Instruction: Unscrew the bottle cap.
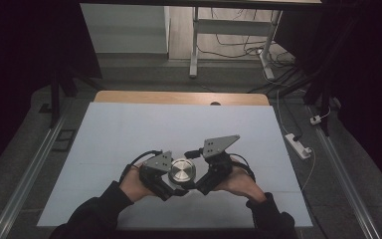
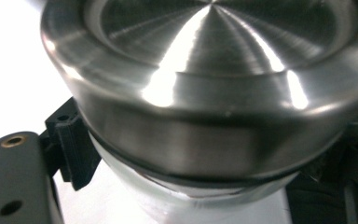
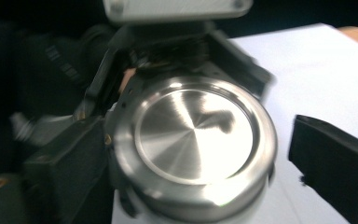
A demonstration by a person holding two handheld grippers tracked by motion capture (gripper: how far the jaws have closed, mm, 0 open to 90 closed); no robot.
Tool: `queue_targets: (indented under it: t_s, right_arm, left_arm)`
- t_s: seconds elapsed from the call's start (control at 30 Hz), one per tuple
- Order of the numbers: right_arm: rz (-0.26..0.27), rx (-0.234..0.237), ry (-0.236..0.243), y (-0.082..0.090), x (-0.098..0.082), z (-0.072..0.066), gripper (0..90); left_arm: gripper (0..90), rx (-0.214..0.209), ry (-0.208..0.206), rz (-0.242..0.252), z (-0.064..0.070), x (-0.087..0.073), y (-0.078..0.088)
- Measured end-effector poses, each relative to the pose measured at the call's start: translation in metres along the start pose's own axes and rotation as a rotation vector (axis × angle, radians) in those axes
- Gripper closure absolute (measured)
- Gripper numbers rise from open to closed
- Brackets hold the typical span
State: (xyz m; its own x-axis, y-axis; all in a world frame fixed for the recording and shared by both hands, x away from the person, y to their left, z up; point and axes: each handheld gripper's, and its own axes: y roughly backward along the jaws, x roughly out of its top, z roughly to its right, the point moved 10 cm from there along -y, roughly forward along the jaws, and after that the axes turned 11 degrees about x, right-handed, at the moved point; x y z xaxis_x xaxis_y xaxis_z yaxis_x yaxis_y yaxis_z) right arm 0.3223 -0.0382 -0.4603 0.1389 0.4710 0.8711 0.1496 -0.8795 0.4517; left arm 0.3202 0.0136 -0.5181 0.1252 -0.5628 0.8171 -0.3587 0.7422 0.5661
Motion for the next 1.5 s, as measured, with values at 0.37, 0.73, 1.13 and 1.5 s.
queue_targets:
  t_s: [0.37, 0.73, 1.13, 1.5]
  right_arm:
    - [-0.031, -0.388, -0.063, -0.016, 0.002, 0.017, 8.9]
    - [-0.010, -0.131, 0.029, -0.014, 0.003, -0.001, 17.7]
    - [0.018, -0.049, -0.077, -0.002, 0.005, 0.000, 1.5]
    - [-0.011, -0.367, -0.068, -0.018, 0.001, 0.016, 17.2]
  left_arm:
    - [15.5, 0.155, 0.095, -0.034, -0.013, -0.002, -0.005]
    - [15.5, -0.093, 0.007, 0.040, 0.009, 0.003, 0.005]
    - [15.5, 0.033, 0.027, -0.020, -0.002, -0.001, -0.001]
    - [15.5, 0.144, 0.078, -0.052, -0.008, -0.001, -0.004]
